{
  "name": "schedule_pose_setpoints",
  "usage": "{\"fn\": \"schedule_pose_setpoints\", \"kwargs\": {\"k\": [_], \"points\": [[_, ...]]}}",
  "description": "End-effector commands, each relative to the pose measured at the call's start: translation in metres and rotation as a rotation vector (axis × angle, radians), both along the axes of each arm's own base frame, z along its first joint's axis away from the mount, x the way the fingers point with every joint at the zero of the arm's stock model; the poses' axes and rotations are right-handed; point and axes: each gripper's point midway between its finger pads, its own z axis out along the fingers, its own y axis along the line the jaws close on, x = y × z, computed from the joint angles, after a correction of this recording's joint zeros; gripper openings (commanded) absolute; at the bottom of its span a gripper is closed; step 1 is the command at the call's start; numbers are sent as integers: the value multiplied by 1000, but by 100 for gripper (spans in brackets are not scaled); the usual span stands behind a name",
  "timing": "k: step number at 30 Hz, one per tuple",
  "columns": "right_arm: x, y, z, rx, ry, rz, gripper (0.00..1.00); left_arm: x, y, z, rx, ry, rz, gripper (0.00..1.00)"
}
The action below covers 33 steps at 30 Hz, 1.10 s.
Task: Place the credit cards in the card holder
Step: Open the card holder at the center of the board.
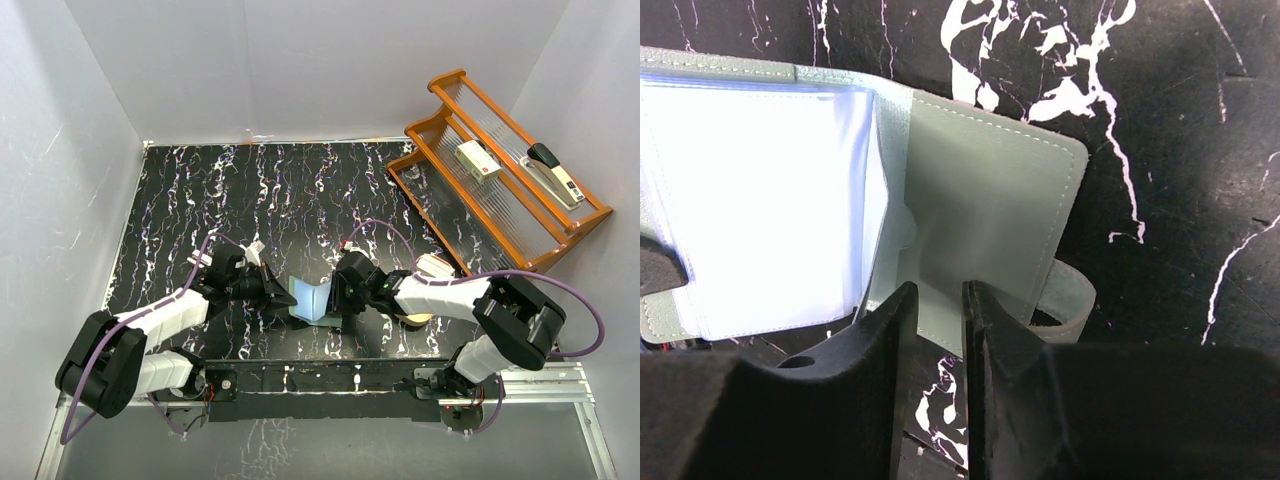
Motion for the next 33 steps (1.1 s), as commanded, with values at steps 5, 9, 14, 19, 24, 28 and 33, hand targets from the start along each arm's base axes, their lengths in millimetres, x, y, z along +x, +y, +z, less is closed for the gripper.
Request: {"fn": "schedule_pose_setpoints", "kwargs": {"k": [5, 9, 14, 19, 24, 28, 33], "points": [[8, 11, 46, 119, -74, -29, 41, -6, 1, 8, 7, -39, -44, 0], [13, 23, 76, 222, -95, -57, 57, -11, 6, 4, 40, -40, -54, 0], [16, 36, 82, 243, -82, -38, 73, -14, 6, 3, 30, -36, -52, 0], [20, 48, 73, 223, -50, -15, 75, -16, 7, 1, 31, -32, -53, 0], [22, 58, 65, 227, -32, 0, 74, -18, 8, -2, 34, -27, -54, 0], [19, 62, 59, 231, -13, 11, 76, -20, 8, -4, 33, -21, -55, 0], [16, 66, 54, 235, 6, 28, 82, -20, 7, -6, 27, -16, -51, 0]]}}
